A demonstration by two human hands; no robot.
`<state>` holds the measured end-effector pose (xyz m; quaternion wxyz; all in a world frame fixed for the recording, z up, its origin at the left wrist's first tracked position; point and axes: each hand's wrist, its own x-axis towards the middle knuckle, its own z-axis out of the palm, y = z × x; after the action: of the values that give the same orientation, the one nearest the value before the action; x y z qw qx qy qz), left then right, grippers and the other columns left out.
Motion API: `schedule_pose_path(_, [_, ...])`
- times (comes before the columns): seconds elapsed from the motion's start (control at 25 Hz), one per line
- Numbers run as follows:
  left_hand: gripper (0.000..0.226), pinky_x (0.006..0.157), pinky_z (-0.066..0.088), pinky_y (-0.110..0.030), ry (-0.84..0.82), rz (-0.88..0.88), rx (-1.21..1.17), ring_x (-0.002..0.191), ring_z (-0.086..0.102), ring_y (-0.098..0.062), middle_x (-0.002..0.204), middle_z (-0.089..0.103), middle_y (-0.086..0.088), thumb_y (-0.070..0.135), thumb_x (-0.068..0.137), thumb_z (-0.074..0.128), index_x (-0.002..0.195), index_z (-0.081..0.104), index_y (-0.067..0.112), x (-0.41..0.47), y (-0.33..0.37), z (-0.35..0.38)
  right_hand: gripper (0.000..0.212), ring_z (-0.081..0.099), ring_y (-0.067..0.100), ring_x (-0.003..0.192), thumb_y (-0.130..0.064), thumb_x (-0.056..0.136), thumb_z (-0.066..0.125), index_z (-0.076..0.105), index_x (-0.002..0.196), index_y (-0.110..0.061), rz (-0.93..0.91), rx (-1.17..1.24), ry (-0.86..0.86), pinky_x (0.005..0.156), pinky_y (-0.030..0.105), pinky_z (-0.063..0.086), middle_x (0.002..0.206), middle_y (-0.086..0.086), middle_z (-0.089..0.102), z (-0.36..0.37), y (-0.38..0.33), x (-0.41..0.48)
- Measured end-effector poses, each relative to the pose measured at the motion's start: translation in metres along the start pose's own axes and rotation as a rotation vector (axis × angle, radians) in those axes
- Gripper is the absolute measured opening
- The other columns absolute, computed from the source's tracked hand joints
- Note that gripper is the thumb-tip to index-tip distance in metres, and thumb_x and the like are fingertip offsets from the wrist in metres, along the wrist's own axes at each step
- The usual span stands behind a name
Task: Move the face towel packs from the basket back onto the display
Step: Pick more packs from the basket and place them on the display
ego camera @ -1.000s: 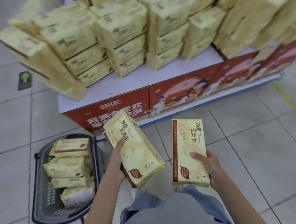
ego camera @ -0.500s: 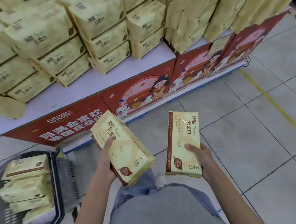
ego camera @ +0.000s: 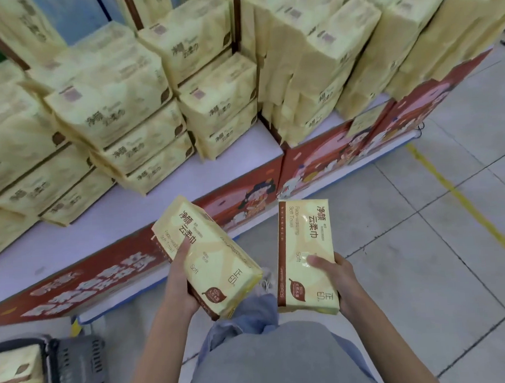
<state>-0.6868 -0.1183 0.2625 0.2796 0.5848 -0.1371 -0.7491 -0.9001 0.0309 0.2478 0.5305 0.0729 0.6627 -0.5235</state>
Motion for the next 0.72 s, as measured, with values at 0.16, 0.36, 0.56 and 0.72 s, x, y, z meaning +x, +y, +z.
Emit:
schedule_pose_path(0.16, [0.026, 0.068, 0.053, -0.039, -0.09, 0.045, -0.026, 0.072, 0.071, -0.023, 0.079, 0.075, -0.005, 0.039, 0.088, 0.055, 0.103, 0.061, 0.019, 0.031, 0.048, 0.064, 0.047, 0.069, 0.035, 0.085, -0.006, 0.077, 0.071, 0.051, 0.119, -0.006, -0.038, -0.026, 0.0, 0.057, 0.037, 0.058, 0.105, 0.018, 0.069, 0.012, -0.06, 0.036])
schedule_pose_path(0.36, [0.023, 0.062, 0.057, -0.035, -0.088, 0.118, -0.1, 0.072, 0.071, -0.021, 0.08, 0.076, -0.004, 0.037, 0.09, 0.054, 0.103, 0.061, 0.021, 0.052, 0.084, 0.092, 0.04, 0.068, 0.031, 0.08, -0.001, 0.076, 0.07, 0.052, 0.112, -0.005, -0.079, -0.108, -0.067, 0.049, 0.03, 0.056, 0.104, 0.018, 0.068, 0.048, -0.126, 0.073])
schedule_pose_path(0.56, [0.029, 0.073, 0.055, -0.042, 0.048, 0.22, -0.282, 0.079, 0.071, -0.023, 0.085, 0.076, -0.004, 0.039, 0.088, 0.055, 0.111, 0.061, 0.021, 0.061, 0.093, 0.084, 0.074, 0.066, 0.023, 0.096, -0.005, 0.063, 0.082, 0.046, 0.128, -0.014, -0.285, -0.479, -0.297, 0.069, 0.033, 0.058, 0.114, 0.008, 0.066, 0.106, -0.199, 0.104])
schedule_pose_path(0.72, [0.033, 0.068, 0.057, -0.042, 0.163, 0.24, -0.438, 0.079, 0.07, -0.025, 0.086, 0.075, -0.004, 0.045, 0.085, 0.058, 0.109, 0.061, 0.024, 0.06, 0.093, 0.079, 0.103, 0.047, 0.017, 0.121, -0.037, 0.051, 0.084, 0.033, 0.139, -0.023, -0.857, -1.121, -0.548, 0.1, 0.036, 0.042, 0.134, -0.002, 0.048, 0.169, -0.281, 0.104])
